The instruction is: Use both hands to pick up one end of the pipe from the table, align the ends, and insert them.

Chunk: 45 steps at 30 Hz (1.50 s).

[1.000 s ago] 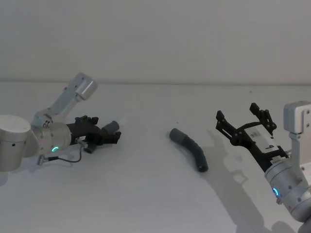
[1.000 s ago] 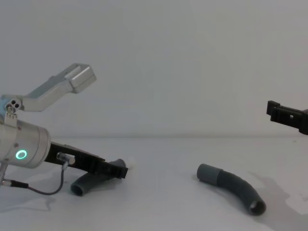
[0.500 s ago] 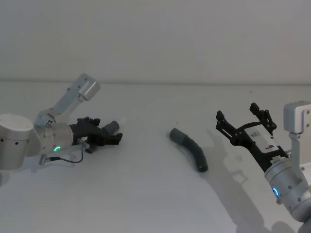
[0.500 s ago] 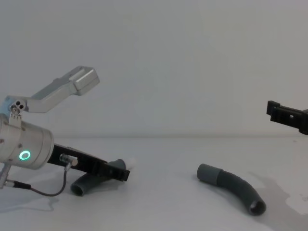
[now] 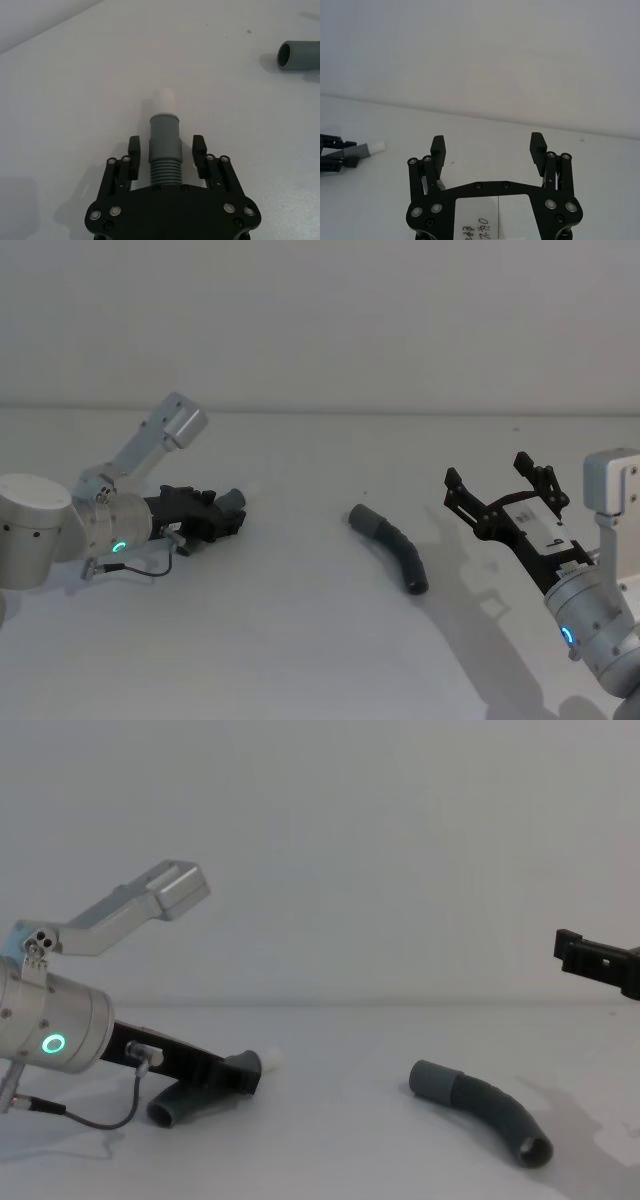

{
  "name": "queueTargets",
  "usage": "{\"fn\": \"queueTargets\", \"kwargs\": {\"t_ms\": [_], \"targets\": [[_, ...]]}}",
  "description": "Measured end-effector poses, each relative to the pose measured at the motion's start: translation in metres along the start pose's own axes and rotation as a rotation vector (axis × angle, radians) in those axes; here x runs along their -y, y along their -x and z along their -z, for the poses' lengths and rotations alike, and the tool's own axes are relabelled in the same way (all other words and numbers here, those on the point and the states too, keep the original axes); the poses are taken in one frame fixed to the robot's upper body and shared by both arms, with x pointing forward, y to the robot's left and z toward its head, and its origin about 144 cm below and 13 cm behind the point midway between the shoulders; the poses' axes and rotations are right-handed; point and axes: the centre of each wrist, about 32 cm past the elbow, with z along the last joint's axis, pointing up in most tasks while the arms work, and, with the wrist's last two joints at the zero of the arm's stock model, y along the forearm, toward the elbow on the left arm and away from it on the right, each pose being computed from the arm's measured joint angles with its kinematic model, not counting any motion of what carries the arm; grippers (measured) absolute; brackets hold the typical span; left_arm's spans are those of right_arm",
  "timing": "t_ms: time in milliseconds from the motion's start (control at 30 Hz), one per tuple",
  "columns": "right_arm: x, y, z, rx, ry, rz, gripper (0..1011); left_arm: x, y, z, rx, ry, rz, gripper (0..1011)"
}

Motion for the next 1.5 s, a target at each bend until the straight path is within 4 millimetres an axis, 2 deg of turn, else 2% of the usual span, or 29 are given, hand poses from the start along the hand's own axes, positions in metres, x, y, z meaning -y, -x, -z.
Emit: {"fn": "queueTargets", "kwargs": {"t_ms": [200,233,333,1100,1500], "targets": [[0.000,0.000,0.000,0.000,0.000,0.000,1000,0.000,0.000,0.000,0.000,-0.002,0.001,471],[0.000,0.000,0.000,0.000,0.000,0.000,1000,0.000,0.000,0.000,0.000,-0.002,0.001,411],[0.000,0.000,0.000,0.000,0.000,0.000,1000,0.000,0.000,0.000,0.000,-0.002,0.001,352],[-0.001,-0.002,-0.002,0.021,0.021,-0.025,1000,0.001,0.000,0.000,0.000,-0.003,0.001,352],[-0.005,0.000,-0.011,0.077,0.156,-0.132,1000,0.001,0.000,0.000,0.000,-0.003,0.001,352]]}}
